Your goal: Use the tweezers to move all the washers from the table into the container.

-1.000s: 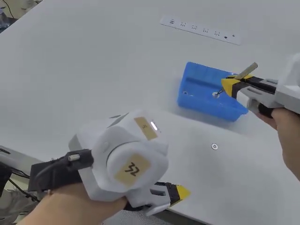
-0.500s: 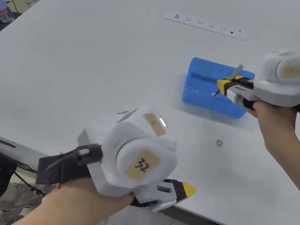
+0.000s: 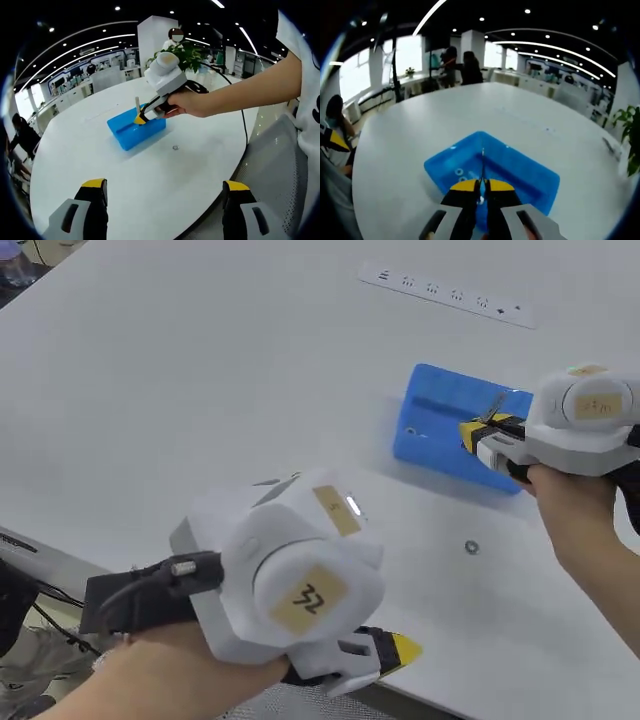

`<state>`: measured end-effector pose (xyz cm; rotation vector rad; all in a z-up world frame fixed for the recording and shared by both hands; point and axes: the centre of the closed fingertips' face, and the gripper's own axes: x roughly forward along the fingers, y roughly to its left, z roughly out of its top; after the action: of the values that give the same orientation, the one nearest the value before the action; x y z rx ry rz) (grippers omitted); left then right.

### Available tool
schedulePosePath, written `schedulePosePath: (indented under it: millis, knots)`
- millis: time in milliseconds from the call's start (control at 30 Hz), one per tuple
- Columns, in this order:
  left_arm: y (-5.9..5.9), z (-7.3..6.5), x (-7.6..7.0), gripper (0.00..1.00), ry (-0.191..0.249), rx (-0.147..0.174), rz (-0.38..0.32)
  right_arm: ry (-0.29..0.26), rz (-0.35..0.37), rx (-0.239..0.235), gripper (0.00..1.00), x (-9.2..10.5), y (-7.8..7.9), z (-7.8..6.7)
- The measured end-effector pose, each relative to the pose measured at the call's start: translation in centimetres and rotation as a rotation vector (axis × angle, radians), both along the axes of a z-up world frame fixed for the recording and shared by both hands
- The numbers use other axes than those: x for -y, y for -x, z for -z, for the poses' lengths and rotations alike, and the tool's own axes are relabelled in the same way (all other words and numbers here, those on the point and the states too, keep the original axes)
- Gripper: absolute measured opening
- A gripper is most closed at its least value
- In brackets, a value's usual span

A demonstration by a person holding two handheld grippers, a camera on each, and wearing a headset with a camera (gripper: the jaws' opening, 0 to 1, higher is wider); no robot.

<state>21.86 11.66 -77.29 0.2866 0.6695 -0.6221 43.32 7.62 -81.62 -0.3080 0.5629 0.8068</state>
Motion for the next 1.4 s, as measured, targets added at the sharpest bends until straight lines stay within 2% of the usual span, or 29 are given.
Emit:
schedulePosePath:
  millis: [267,300,367,500,633,700,800,900,1000,1133,1400]
  knots:
    - [0.0,0.0,0.1,0.98,-0.003,0.000,0.006,-0.033,0.033,-0.042,0.04,0.5,-0.2,0.0]
    - [0.0,0.0,0.1,0.98,-0.003,0.000,0.006,-0.046,0.029,-0.047,0.04,0.3,0.3,-0.2]
    - [0.0,-0.1,0.1,0.98,-0.002,0.002,0.005,-0.053,0.035,-0.037,0.04,0.4,0.3,-0.5]
    - [-0.1,-0.2,0.1,0.98,0.004,0.004,0.003,-0.059,0.019,-0.011,0.04,0.8,0.6,-2.1]
    - [-0.1,-0.3,0.2,0.98,0.008,0.006,0.005,-0.102,0.005,0.010,0.04,1.0,1.5,-4.3]
    - [-0.1,-0.4,0.3,0.98,0.014,0.008,0.004,-0.119,-0.010,0.019,0.04,1.2,2.3,-5.4]
    - [-0.2,-0.4,0.3,0.98,0.020,0.008,0.004,-0.146,-0.023,0.027,0.04,1.6,3.3,-6.2]
    - [-0.3,-0.8,0.4,0.98,0.044,0.009,-0.006,-0.160,-0.024,0.027,0.04,2.2,5.3,-7.1]
    - [-0.5,-1.1,0.5,0.98,0.064,0.013,-0.016,-0.155,-0.024,0.033,0.04,2.8,6.6,-7.2]
    - [-0.6,-1.1,0.7,0.98,0.073,0.016,-0.016,-0.162,-0.013,0.012,0.04,3.7,8.3,-6.5]
    - [-0.5,-1.2,1.3,0.98,0.101,0.009,-0.020,-0.130,0.000,-0.044,0.04,4.4,10.7,-3.5]
